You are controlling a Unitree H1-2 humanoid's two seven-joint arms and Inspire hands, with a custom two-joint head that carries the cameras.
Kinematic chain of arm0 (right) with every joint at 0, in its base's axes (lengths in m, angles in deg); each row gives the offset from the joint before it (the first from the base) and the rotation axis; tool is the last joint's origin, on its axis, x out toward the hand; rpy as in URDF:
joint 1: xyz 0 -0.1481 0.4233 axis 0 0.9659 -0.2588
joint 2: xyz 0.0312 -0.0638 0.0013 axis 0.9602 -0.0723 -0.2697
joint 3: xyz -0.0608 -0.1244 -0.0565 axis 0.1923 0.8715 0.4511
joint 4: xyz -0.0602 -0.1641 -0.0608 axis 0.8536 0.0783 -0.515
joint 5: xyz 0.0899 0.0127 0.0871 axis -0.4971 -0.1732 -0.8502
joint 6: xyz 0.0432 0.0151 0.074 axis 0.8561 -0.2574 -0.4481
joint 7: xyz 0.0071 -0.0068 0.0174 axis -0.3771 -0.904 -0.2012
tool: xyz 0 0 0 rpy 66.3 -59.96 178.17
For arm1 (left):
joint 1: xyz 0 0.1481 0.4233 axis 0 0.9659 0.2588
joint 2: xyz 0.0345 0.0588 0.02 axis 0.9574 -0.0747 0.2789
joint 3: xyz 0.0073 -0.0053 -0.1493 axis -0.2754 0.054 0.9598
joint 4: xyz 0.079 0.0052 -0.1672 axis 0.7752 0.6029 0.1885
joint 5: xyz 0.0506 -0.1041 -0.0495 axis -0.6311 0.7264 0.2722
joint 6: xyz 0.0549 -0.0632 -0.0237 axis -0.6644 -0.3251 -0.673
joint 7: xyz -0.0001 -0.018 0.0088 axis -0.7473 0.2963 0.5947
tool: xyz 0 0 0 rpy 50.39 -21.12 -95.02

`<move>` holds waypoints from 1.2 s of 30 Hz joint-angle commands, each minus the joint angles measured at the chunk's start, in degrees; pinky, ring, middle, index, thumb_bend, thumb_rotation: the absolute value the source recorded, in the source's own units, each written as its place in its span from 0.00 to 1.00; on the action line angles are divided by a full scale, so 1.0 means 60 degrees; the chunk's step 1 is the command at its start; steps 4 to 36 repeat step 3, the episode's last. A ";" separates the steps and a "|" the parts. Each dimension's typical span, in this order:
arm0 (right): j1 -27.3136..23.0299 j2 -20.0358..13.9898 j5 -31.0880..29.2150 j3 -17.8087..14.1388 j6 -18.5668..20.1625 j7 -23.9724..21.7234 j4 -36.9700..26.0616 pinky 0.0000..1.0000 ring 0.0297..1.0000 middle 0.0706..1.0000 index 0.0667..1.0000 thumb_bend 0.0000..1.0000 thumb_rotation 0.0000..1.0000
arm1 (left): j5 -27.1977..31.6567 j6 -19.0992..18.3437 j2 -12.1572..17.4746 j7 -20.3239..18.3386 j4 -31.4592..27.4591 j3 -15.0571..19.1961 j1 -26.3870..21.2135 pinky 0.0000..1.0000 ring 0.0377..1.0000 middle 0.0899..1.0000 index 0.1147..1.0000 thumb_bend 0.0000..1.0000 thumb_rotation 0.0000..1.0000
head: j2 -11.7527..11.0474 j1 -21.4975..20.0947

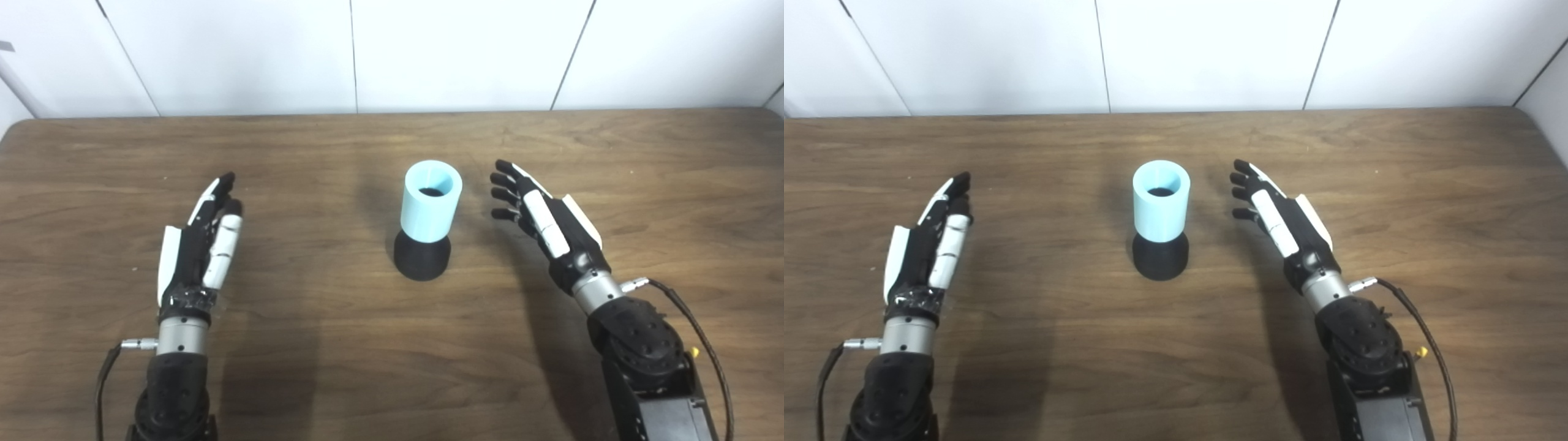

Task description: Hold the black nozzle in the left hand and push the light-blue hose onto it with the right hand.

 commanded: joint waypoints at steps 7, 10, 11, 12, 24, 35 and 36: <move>-0.0131 0.0043 -0.0009 -0.0140 -0.1234 0.0413 0.0166 0.83 0.89 0.90 0.91 0.48 1.00 | 0.1006 0.0591 -0.0006 0.0221 0.0207 0.0262 -0.0256 0.88 0.89 0.90 0.90 0.54 1.00 | -0.0014 0.0010; -0.0131 0.0043 -0.0009 -0.0140 -0.1234 0.0413 0.0166 0.83 0.89 0.90 0.91 0.48 1.00 | 0.1006 0.0591 -0.0006 0.0221 0.0207 0.0262 -0.0256 0.88 0.89 0.90 0.90 0.54 1.00 | -0.0014 0.0010; -0.0131 0.0043 -0.0009 -0.0140 -0.1234 0.0413 0.0166 0.83 0.89 0.90 0.91 0.48 1.00 | 0.1006 0.0591 -0.0006 0.0221 0.0207 0.0262 -0.0256 0.88 0.89 0.90 0.90 0.54 1.00 | -0.0014 0.0010; -0.0131 0.0043 -0.0009 -0.0140 -0.1234 0.0413 0.0166 0.83 0.89 0.90 0.91 0.48 1.00 | 0.1006 0.0591 -0.0006 0.0221 0.0207 0.0262 -0.0256 0.88 0.89 0.90 0.90 0.54 1.00 | -0.0014 0.0010; -0.0131 0.0043 -0.0009 -0.0140 -0.1234 0.0413 0.0166 0.83 0.89 0.90 0.91 0.48 1.00 | 0.1006 0.0591 -0.0006 0.0221 0.0207 0.0262 -0.0256 0.88 0.89 0.90 0.90 0.54 1.00 | -0.0014 0.0010; -0.0131 0.0043 -0.0009 -0.0140 -0.1234 0.0413 0.0166 0.83 0.89 0.90 0.91 0.48 1.00 | 0.1006 0.0591 -0.0006 0.0221 0.0207 0.0262 -0.0256 0.88 0.89 0.90 0.90 0.54 1.00 | -0.0014 0.0010; -0.0131 0.0043 -0.0009 -0.0140 -0.1234 0.0413 0.0166 0.83 0.89 0.90 0.91 0.48 1.00 | 0.1006 0.0591 -0.0006 0.0221 0.0207 0.0262 -0.0256 0.88 0.89 0.90 0.90 0.54 1.00 | -0.0014 0.0010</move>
